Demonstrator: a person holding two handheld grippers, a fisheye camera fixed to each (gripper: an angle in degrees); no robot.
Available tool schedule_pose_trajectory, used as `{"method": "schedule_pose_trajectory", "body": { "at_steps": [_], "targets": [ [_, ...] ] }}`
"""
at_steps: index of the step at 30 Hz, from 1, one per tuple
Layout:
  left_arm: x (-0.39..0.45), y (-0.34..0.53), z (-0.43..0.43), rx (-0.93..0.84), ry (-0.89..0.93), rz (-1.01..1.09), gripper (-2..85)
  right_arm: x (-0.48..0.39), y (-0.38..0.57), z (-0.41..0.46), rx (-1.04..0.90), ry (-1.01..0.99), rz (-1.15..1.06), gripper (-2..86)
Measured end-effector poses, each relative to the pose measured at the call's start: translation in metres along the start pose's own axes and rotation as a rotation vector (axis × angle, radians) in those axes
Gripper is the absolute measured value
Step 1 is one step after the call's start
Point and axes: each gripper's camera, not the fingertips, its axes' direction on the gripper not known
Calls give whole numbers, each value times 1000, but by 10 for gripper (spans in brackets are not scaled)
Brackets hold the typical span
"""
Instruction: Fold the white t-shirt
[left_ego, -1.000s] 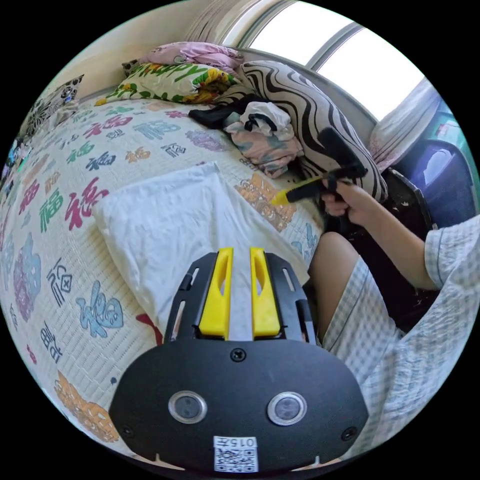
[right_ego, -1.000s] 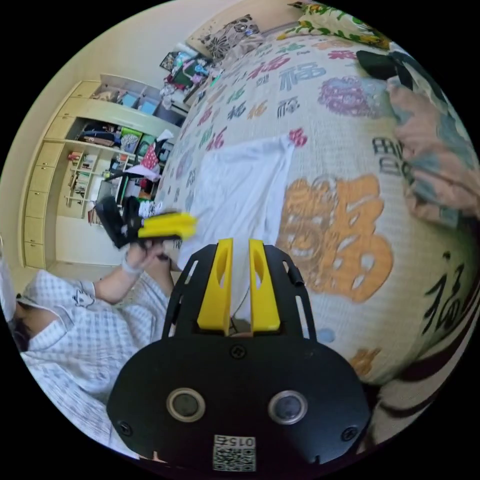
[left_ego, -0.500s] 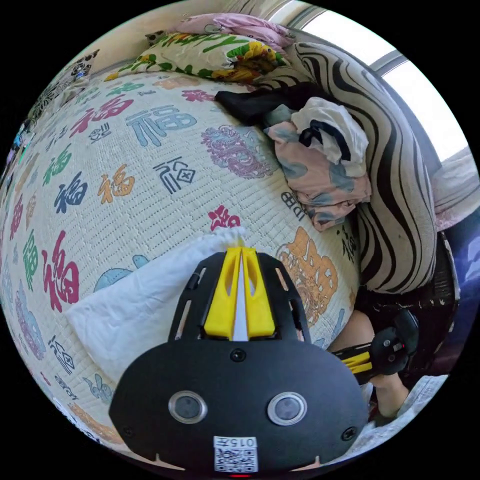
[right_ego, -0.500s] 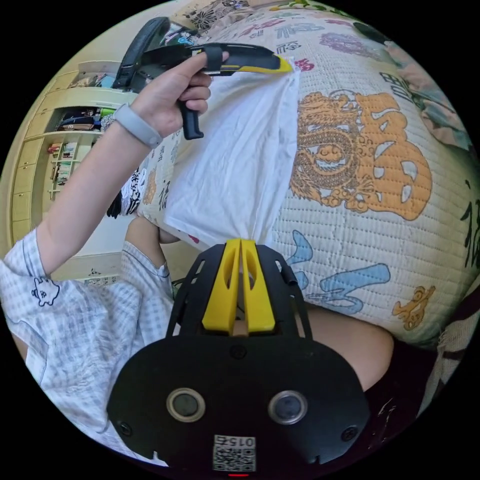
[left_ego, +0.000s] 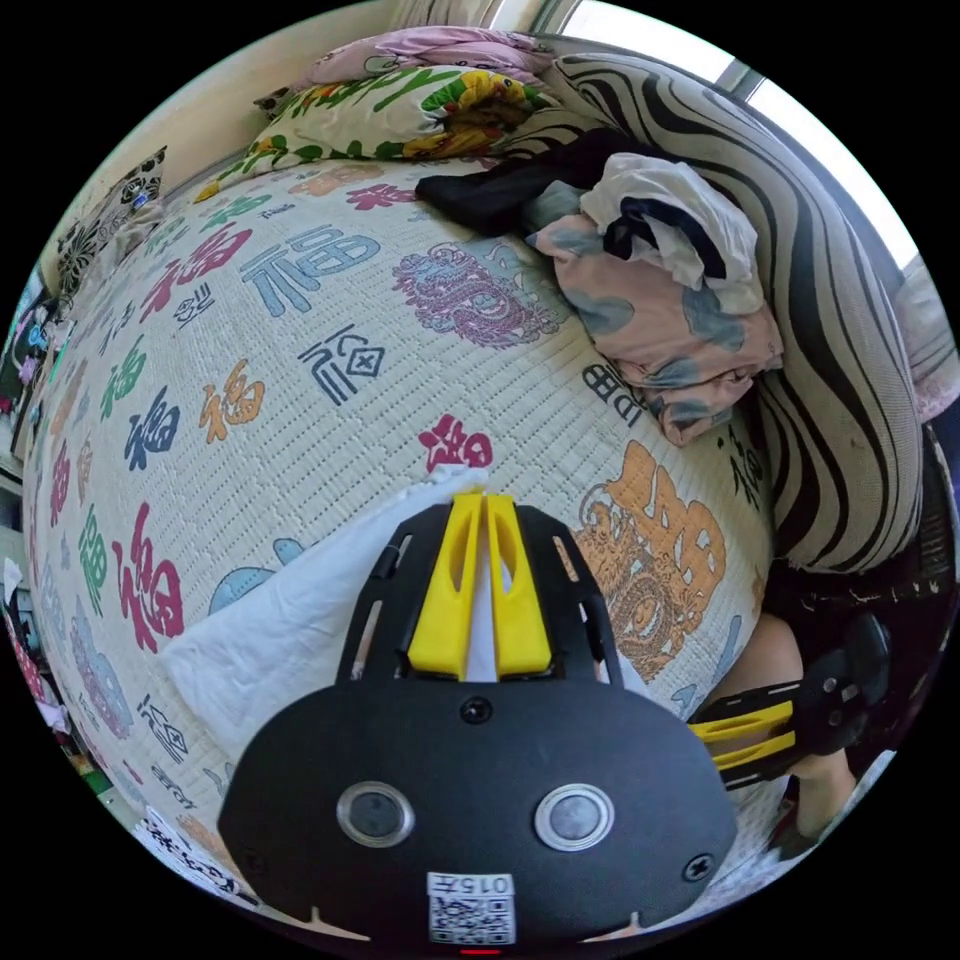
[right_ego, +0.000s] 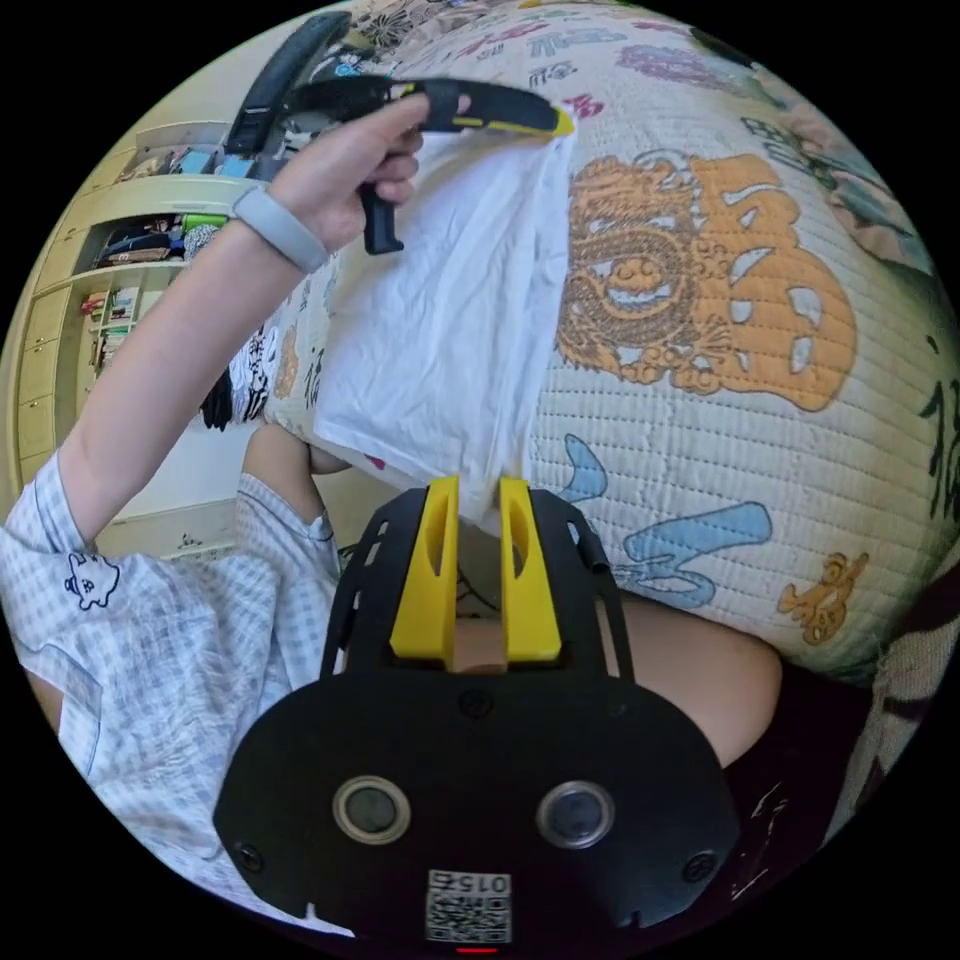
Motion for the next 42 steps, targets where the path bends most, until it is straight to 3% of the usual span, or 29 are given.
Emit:
{"method": "schedule_pose_trajectory", "body": {
  "at_steps": [5,10,15,17,23,27,33,36,40,42],
  "targets": [
    [-37,0,-28,95,146,-56,-8,1,-7,7,-84,-5,-43,8],
    [-62,-3,-58,201,203,-79,-8,8,11,-22,49,48,9,1],
    [-91,-6,-42,76,165,-86,1,26,9,-22,-13,-21,46,11],
    [-112,5,-57,122,230,-87,16,28,7,-21,-41,-26,39,21],
    [-214,94,-174,413,322,-122,70,52,18,-84,277,-260,-84,71],
    [-311,152,-196,379,341,-240,85,78,-15,-121,474,-240,-178,93],
    [-404,196,-175,299,520,-340,134,120,-104,-110,430,-351,-116,140],
    [-425,185,-156,281,654,-328,130,134,-138,-97,358,-472,-93,118],
    [-454,164,-141,288,821,-346,30,136,-175,-92,269,-527,-112,56],
    [-465,158,-145,289,863,-331,20,137,-185,-97,228,-526,-96,46]
  ]
}}
